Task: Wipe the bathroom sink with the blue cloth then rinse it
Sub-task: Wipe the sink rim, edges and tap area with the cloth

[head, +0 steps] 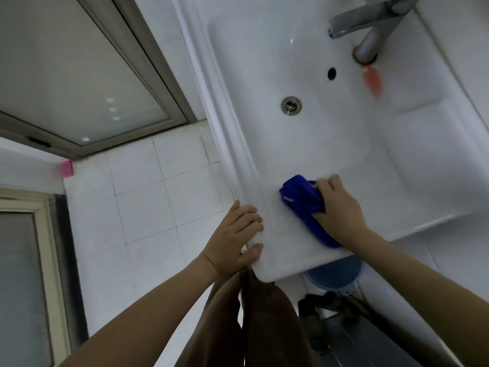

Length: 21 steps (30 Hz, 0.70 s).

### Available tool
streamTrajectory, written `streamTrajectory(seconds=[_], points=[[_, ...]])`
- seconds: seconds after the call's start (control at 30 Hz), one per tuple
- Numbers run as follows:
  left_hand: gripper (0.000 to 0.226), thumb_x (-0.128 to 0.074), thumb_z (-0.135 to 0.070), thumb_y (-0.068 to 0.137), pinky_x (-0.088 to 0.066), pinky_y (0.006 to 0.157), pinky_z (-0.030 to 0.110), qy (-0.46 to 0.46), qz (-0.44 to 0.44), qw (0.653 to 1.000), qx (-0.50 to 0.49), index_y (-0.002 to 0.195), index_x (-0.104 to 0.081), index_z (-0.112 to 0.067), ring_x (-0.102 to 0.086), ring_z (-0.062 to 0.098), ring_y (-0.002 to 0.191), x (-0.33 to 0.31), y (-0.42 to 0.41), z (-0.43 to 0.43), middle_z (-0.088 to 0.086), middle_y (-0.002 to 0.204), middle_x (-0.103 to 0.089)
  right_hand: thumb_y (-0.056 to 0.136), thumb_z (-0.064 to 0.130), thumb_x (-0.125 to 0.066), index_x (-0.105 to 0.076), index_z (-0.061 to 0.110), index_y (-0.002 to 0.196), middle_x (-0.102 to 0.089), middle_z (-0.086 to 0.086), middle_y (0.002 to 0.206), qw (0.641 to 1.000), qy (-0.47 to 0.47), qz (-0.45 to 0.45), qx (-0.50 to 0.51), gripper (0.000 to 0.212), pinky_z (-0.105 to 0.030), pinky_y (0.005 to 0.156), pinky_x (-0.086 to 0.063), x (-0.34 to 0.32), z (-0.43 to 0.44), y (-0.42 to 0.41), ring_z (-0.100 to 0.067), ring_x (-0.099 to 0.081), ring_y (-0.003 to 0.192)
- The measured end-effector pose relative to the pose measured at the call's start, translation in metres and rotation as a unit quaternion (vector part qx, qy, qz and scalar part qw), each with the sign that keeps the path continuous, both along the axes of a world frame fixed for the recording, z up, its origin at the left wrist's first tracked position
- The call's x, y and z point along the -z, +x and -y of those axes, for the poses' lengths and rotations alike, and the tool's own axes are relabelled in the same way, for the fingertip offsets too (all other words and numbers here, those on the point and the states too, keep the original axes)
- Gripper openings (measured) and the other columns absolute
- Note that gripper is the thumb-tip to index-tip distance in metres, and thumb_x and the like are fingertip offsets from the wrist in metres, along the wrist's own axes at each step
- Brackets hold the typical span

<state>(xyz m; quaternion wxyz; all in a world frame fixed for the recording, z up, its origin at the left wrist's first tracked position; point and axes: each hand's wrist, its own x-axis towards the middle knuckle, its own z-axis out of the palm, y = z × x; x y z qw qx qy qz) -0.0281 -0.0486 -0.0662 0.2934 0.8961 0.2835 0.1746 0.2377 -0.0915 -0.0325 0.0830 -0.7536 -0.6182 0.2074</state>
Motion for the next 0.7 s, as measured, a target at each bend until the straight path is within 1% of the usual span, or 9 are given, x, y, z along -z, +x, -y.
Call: streamTrajectory(seconds=[0.1,0.17,0.23,0.27,0.33,0.4,0.47,0.57,0.7], points=[[0.028,-0.055,-0.031,0.086,-0.028,0.116,0.048,0.005,0.018,1.000,0.003,0.096,-0.067,-0.008,-0.048,0.022,0.119,0.003,0.000,0.000,0.006,0.103,-0.065,0.089,0.020,-0.062,-0.048,0.000,0.110,-0.044,-0.021,0.119,0.988,-0.012,0.073,0.138,0.033,-0.036,0.062,-0.038,0.003,-0.031,0.050,-0.033,-0.053,0.074],[0.027,-0.055,-0.030,0.086,-0.029,0.115,0.049,0.009,0.023,1.000,-0.002,0.095,-0.066,-0.007,-0.049,0.023,0.119,0.004,0.000,0.000,0.007,0.103,-0.065,0.090,0.029,-0.060,-0.048,-0.001,0.110,-0.044,-0.022,0.119,0.964,0.016,0.080,0.254,0.038,-0.036,0.063,-0.037,0.002,-0.046,0.060,-0.038,-0.057,0.081],[0.026,-0.054,-0.029,0.085,-0.028,0.115,0.049,0.009,0.031,0.999,-0.005,0.095,-0.066,-0.007,-0.049,0.023,0.118,0.005,0.002,0.001,0.008,0.103,-0.065,0.092,0.041,-0.058,-0.048,0.000,0.108,-0.046,-0.020,0.117,0.949,0.049,0.069,0.303,0.045,-0.035,0.064,-0.037,0.000,-0.043,0.041,-0.037,-0.057,0.082],[0.026,-0.054,-0.029,0.085,-0.028,0.116,0.048,0.010,0.034,0.999,-0.005,0.095,-0.066,-0.008,-0.049,0.023,0.118,0.005,0.002,0.001,0.008,0.102,-0.065,0.092,0.044,-0.056,-0.048,0.002,0.107,-0.046,-0.017,0.116,0.955,0.049,0.057,0.287,0.046,-0.033,0.064,-0.036,-0.001,-0.038,0.022,-0.034,-0.055,0.080],[0.027,-0.054,-0.029,0.085,-0.028,0.116,0.047,0.020,0.034,0.999,-0.005,0.097,-0.065,-0.008,-0.050,0.023,0.117,0.006,0.001,0.000,0.008,0.102,-0.066,0.092,0.042,-0.058,-0.048,0.004,0.106,-0.045,-0.013,0.114,0.980,0.028,0.028,0.194,0.041,-0.031,0.064,-0.034,0.000,-0.026,-0.020,-0.025,-0.047,0.075],[0.028,-0.053,-0.030,0.086,-0.028,0.116,0.046,0.025,0.025,0.999,0.000,0.098,-0.066,-0.009,-0.050,0.023,0.117,0.005,0.001,0.000,0.009,0.103,-0.067,0.089,0.028,-0.063,-0.049,0.004,0.107,-0.045,-0.012,0.116,0.995,0.002,0.009,0.098,0.033,-0.030,0.064,-0.033,0.002,-0.018,-0.046,-0.021,-0.046,0.078],[0.029,-0.052,-0.031,0.087,-0.027,0.117,0.045,0.029,0.015,0.999,0.002,0.098,-0.067,-0.008,-0.050,0.023,0.118,0.003,0.001,0.000,0.009,0.104,-0.067,0.086,0.018,-0.063,-0.050,0.003,0.106,-0.046,-0.013,0.116,0.999,0.005,0.001,0.054,0.028,-0.029,0.063,-0.032,0.003,-0.018,-0.044,-0.020,-0.046,0.078],[0.030,-0.053,-0.031,0.087,-0.020,0.121,0.040,0.032,-0.001,0.999,0.006,0.098,-0.067,-0.007,-0.048,0.022,0.120,-0.003,0.000,0.000,0.008,0.105,-0.066,0.089,0.019,-0.060,-0.049,0.004,0.107,-0.044,-0.012,0.118,0.993,0.000,0.011,0.114,0.026,-0.032,0.066,-0.035,-0.001,-0.021,-0.018,-0.019,-0.045,0.078],[0.029,-0.052,-0.033,0.091,-0.018,0.122,0.038,0.031,-0.056,0.998,0.023,0.103,-0.066,-0.010,-0.045,0.020,0.125,-0.017,-0.003,-0.002,0.003,0.109,-0.064,0.093,0.020,-0.054,-0.048,0.003,0.109,-0.043,-0.015,0.118,0.971,-0.029,0.065,0.229,0.025,-0.034,0.066,-0.037,-0.017,-0.011,0.013,-0.030,-0.056,0.086]])
